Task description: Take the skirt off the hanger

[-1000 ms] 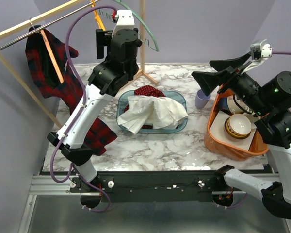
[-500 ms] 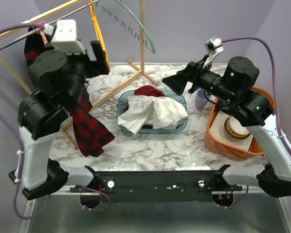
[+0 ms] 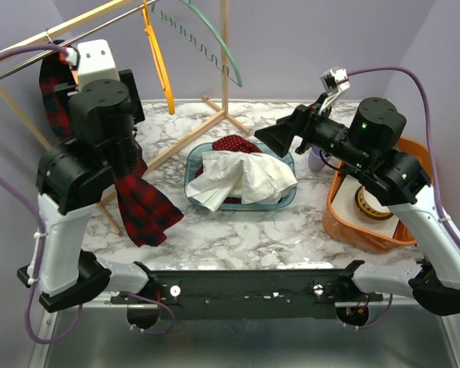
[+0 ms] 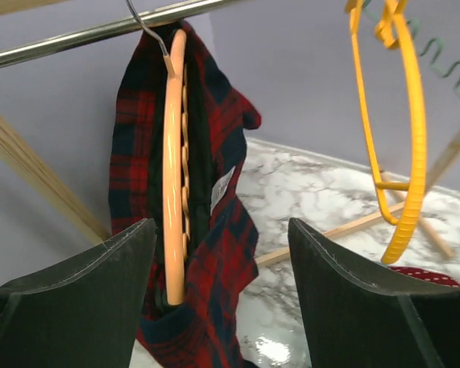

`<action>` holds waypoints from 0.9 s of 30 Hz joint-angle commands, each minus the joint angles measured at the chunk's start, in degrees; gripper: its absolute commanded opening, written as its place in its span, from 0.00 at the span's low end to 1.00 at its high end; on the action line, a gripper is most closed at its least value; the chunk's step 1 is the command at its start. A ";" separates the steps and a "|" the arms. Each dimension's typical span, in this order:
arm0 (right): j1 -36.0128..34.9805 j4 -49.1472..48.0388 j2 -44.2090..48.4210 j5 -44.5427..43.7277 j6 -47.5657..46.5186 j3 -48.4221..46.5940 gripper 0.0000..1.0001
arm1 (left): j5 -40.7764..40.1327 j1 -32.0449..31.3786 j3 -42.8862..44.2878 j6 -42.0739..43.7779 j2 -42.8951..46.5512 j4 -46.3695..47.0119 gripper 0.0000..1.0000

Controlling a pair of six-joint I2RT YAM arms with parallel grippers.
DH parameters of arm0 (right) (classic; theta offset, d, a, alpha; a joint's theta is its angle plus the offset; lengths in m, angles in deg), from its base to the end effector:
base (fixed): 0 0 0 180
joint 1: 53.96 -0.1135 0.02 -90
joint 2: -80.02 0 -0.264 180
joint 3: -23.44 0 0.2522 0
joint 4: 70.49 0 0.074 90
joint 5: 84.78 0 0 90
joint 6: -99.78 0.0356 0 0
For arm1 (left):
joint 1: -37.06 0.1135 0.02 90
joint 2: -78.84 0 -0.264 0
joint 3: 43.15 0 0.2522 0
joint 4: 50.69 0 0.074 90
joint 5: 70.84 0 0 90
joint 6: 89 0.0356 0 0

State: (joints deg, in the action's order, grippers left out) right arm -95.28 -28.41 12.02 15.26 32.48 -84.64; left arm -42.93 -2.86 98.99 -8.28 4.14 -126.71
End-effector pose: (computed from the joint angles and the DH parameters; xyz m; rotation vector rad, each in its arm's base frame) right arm 0.1634 0.1519 0.5169 -0.4158 1.6482 0.9931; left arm 0.1251 -0.0636 0.5875 -0.3443 1.6115 0.2767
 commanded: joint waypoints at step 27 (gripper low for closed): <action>-0.52 -3.53 1.03 -0.46 -2.40 1.51 0.94 | 10.40 14.96 -6.39 6.37 2.01 7.59 0.00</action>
State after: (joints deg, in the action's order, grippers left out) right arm -95.28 -30.51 12.43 15.17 31.08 -83.94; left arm -32.89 11.93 91.64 -5.83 4.41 -126.78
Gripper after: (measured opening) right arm 0.939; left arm 0.071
